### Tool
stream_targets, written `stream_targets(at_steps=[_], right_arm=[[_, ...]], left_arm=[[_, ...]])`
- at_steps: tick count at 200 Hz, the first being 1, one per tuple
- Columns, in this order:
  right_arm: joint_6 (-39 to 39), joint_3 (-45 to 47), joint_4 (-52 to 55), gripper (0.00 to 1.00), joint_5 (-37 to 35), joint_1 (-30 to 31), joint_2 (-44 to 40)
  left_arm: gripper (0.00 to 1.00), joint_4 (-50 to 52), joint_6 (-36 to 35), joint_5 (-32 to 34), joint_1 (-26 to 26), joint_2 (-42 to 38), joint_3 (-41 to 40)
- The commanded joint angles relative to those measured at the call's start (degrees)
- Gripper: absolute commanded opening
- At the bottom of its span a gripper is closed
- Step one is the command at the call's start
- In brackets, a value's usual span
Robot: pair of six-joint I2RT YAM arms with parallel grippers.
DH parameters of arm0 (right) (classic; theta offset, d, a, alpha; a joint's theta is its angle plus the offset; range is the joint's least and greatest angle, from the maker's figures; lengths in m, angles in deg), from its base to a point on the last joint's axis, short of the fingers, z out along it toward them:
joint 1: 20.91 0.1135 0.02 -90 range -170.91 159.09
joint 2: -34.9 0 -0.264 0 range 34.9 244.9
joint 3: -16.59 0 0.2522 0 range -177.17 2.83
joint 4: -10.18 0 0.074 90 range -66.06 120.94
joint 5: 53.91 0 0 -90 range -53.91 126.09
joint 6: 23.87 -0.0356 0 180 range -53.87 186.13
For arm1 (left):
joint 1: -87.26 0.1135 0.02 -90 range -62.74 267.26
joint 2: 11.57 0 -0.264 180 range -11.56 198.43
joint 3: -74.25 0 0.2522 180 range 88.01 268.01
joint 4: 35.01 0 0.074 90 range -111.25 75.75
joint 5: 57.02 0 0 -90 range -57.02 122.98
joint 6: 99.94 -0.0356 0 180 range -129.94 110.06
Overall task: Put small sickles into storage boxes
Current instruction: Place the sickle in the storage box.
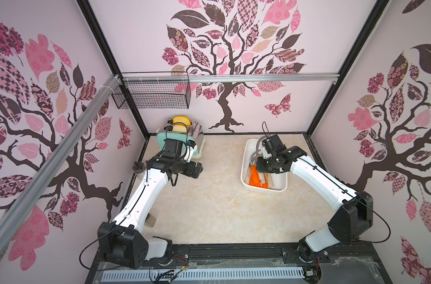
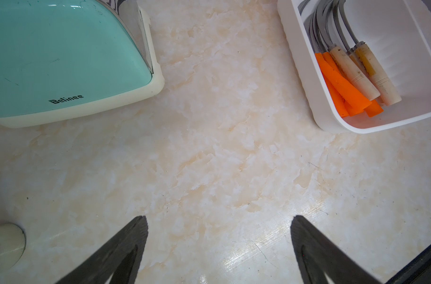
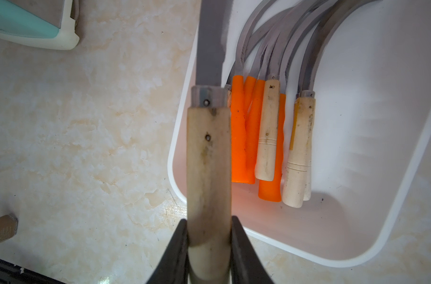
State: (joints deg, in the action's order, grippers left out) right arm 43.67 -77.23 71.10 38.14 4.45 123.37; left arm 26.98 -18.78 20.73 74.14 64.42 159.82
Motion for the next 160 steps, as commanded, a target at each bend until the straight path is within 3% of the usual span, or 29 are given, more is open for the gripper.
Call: stream_targets(at_steps=[1,160], right_arm=[[0.8,0.1,-0.8,0.0,1.1,-1.0,0.5],[1.7,2.5,-5.9,0.0,4.3,-6.2,8.2]], left_arm=[[0.95,-0.8,-0.3,-0.4,-0.2,-1.2,-0.4],[0.96,0.9,-0.7,0.6,-0.2,-1.0,0.8]])
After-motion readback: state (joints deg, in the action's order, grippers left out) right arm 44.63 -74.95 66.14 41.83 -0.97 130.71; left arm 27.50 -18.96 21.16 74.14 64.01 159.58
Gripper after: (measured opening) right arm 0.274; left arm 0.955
